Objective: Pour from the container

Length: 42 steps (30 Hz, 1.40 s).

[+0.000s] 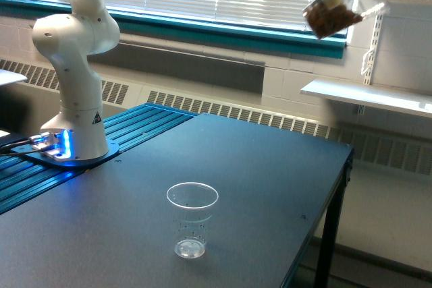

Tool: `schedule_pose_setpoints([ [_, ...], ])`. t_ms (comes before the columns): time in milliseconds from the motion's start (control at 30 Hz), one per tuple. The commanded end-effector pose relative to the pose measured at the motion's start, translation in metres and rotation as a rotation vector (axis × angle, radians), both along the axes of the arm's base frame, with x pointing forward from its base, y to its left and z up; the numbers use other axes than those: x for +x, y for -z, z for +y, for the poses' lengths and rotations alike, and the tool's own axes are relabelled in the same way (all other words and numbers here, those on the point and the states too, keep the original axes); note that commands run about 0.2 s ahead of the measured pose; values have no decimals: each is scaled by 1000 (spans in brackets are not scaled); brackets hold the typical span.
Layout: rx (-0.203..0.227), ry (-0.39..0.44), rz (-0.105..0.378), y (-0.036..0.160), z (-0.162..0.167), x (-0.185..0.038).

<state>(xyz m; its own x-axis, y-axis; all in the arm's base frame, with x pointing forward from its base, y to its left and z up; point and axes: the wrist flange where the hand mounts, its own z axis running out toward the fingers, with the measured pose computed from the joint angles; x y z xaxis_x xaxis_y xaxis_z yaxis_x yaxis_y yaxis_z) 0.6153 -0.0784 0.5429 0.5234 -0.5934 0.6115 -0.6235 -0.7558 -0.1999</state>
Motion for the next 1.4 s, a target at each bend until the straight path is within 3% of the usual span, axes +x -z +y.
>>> schedule_pose_setpoints([
  [33,28,108,-22,7,-25,-16],
  [600,0,269,21,48,-70,-68],
  [1233,-28,404,115,96,-101,-115],
  [1400,-12,442,147,110,-109,-128],
])
